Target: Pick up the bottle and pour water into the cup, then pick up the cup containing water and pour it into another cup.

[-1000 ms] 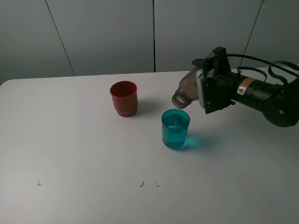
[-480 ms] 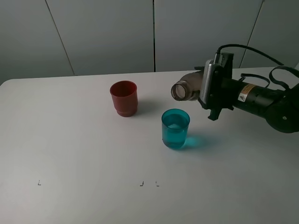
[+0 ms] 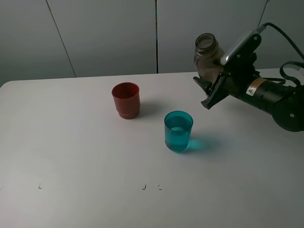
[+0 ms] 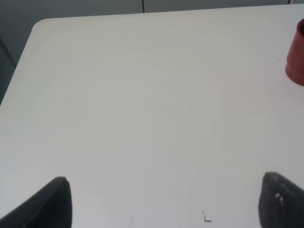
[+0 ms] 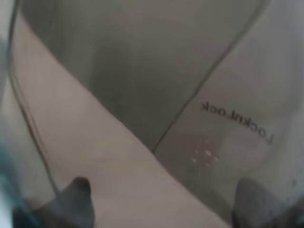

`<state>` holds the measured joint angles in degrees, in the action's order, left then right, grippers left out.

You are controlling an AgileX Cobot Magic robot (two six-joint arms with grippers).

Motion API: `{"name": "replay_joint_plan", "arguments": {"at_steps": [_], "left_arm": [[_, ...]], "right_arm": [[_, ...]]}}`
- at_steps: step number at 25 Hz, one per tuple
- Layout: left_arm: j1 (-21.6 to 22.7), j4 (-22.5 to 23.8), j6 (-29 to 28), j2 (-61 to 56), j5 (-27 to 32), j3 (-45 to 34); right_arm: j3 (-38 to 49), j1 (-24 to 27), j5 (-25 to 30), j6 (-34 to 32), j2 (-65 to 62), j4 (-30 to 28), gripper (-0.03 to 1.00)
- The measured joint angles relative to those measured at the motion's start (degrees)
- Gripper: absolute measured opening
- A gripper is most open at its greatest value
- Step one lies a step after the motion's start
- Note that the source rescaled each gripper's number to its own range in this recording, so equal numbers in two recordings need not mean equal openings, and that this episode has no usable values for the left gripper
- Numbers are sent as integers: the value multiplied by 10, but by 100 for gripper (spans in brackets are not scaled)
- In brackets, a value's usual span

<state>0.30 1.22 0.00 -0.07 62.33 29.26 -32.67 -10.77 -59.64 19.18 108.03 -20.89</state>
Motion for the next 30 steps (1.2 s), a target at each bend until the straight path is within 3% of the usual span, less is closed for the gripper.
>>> {"name": "replay_joint_plan", "arguments": {"at_steps": [7,14,21,30], "left_arm": [[0,0,4,0,0,0],[0,0,4,0,0,0],[0,0,4,0,0,0],[0,0,4,0,0,0]], "right_arm": [[0,49,-4,-203,0,13,0],[0,108,-4,-276,0,20,0],[-70,124,40,-313,7,-69,0],[-194,125,55,-430,82,-199,0]]}}
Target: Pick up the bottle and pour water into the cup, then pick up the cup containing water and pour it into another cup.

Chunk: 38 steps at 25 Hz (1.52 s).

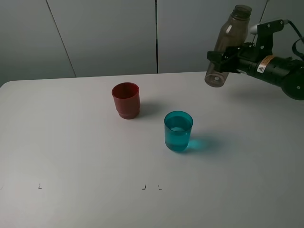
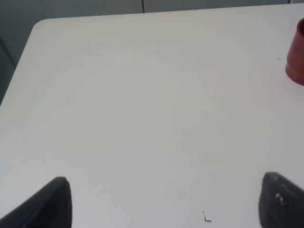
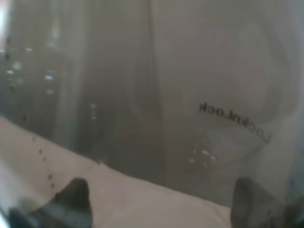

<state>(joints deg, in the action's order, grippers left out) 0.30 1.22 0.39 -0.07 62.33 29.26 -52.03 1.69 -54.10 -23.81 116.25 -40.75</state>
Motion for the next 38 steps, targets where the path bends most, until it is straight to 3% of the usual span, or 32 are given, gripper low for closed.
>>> {"name": "replay_joint_plan", "arguments": {"at_steps": [6,12,22,38], "left_arm": [[0,0,0,0,0,0],[0,0,0,0,0,0],[0,0,0,0,0,0],[0,0,0,0,0,0]], "right_arm": [[-69,-10,10,-31,41,-120,0],[-112,-27,11,-73,79,-155,0],[-123,-38,61,-76,96,-172,0],[-131,-40,36,-44,134,-141,0]]}}
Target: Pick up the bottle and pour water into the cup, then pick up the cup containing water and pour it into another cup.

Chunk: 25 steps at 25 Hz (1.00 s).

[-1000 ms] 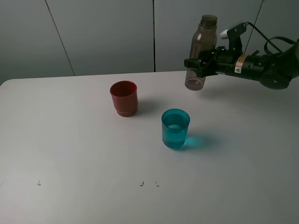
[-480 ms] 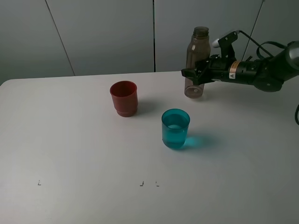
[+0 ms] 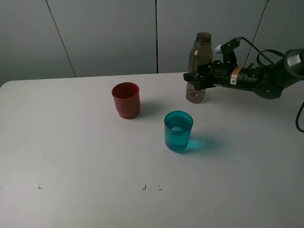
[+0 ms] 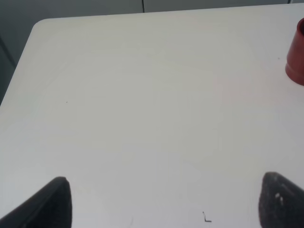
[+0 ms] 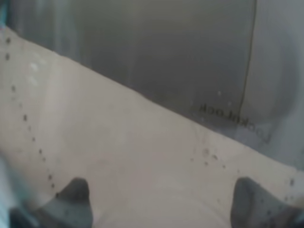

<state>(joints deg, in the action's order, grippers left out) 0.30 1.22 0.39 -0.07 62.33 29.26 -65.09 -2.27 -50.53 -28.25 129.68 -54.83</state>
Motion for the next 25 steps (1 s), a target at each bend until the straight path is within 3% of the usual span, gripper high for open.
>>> {"name": "replay_joint_plan", "arguments": {"at_steps": [10,11,12,14,15,17,25], "left_arm": [[0,0,0,0,0,0],[0,0,0,0,0,0],[0,0,0,0,0,0],[0,0,0,0,0,0],[0,0,0,0,0,0],[0,0,0,0,0,0],[0,0,0,0,0,0]], "right_arm": [[0,-3,-1,7,0,0,0],[0,-3,-1,7,0,0,8],[0,-3,-1,7,0,0,27],[-1,-3,-1,7,0,0,79],[-1,-3,-1,7,0,0,91],[-1,-3,8,0,0,0,99],[28,-3,20,-9,-33,0,99]]}}
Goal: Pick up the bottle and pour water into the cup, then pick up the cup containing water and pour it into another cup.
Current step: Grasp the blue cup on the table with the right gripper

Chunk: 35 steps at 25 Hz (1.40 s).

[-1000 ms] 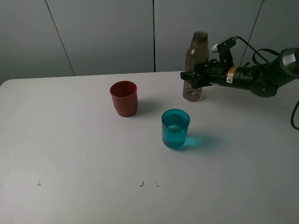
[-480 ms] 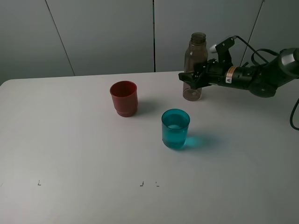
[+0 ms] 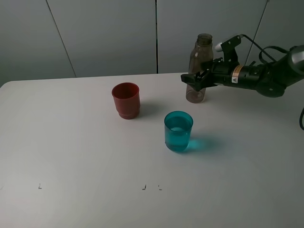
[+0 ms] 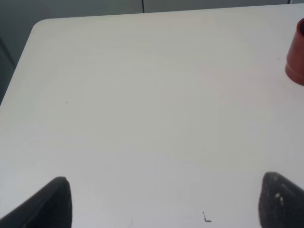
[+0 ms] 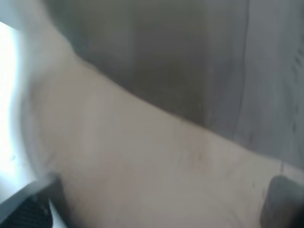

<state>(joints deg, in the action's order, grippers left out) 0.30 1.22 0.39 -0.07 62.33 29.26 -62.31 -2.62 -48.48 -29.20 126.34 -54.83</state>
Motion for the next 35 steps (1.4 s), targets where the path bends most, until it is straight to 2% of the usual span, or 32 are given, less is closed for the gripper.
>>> {"name": "replay_joint_plan", "arguments": {"at_steps": [6,15,23,30,35], "left_arm": [[0,0,0,0,0,0],[0,0,0,0,0,0],[0,0,-4,0,0,0],[0,0,-4,0,0,0],[0,0,-4,0,0,0]], "right_arm": [[46,0,45,1,-39,-3,99],[131,21,65,1,-125,-15,100],[274,63,68,0,-257,-15,100],[403,65,68,0,-335,-23,100],[440,51,70,8,-342,-55,100]]}}
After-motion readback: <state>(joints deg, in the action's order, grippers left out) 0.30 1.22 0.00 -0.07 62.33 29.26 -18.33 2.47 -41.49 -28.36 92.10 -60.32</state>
